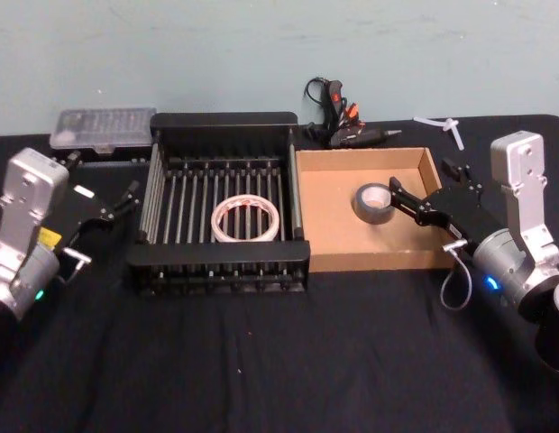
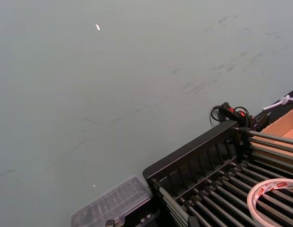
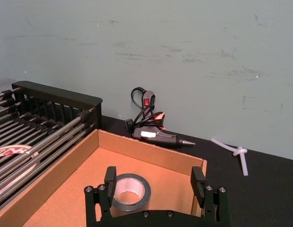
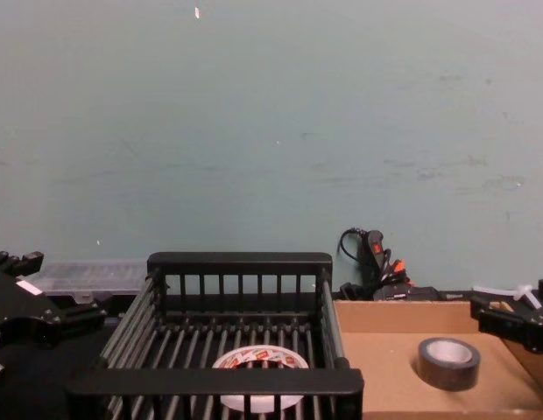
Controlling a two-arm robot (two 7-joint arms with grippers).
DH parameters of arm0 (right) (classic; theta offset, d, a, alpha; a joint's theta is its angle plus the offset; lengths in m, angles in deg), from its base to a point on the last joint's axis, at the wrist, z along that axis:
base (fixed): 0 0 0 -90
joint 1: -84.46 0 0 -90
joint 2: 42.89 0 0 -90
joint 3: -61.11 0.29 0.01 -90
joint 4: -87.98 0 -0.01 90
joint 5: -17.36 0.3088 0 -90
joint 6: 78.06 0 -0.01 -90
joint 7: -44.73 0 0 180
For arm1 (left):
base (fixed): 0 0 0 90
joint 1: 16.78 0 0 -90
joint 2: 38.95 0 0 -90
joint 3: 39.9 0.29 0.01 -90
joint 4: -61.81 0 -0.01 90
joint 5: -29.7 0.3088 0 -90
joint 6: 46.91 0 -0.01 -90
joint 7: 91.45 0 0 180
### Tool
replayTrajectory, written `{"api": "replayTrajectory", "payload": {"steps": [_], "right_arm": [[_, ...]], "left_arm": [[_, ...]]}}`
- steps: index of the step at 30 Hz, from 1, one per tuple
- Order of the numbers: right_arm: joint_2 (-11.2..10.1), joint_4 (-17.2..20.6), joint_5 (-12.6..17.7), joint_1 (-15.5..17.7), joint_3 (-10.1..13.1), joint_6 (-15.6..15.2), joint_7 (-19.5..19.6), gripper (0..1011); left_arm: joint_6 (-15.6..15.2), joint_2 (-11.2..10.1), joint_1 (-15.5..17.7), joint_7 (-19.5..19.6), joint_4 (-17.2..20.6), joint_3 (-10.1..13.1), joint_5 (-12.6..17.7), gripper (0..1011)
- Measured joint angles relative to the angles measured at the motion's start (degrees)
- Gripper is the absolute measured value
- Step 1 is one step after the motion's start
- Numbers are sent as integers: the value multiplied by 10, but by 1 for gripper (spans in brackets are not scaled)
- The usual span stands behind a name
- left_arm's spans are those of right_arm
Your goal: Pick up the white tape and place it into the black box , Pick up the silver tape and place it into the brown box.
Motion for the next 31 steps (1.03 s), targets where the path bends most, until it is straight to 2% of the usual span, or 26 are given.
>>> {"api": "replayTrajectory", "payload": {"steps": [31], "right_arm": [[0, 0, 1, 0, 0, 0, 0, 1002]], "left_arm": [[0, 0, 0, 0, 0, 0, 0, 1001]]}}
